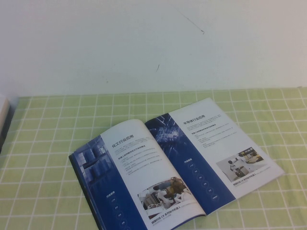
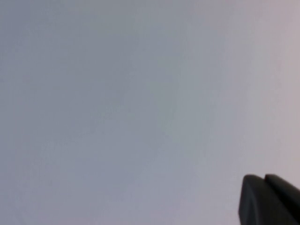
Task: Close book
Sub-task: 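Close the open booklet and leave it lying on the table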
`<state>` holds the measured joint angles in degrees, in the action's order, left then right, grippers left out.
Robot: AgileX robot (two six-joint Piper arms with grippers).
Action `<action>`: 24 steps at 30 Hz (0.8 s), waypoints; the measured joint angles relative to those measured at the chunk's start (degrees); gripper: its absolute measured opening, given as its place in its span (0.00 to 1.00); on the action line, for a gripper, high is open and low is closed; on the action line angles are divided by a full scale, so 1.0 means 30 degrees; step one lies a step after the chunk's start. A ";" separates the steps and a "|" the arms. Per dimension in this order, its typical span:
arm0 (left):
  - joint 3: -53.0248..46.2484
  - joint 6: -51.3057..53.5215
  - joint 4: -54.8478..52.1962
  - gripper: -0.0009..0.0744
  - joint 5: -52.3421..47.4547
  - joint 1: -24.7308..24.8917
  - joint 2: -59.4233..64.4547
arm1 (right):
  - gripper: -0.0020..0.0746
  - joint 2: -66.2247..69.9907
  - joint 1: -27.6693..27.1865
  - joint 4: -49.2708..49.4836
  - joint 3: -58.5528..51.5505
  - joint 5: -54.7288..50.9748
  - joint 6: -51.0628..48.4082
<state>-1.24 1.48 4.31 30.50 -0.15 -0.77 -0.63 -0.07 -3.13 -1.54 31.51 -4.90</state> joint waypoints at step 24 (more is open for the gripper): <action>1.0270 -0.1789 0.1338 0.01 -1.5727 0.0000 0.5997 | 0.02 0.8179 0.0000 0.5706 1.1019 -1.9252 -0.7266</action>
<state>29.56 -3.89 8.32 -16.69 -0.15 17.22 23.91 -0.07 13.99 31.51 -26.24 -26.70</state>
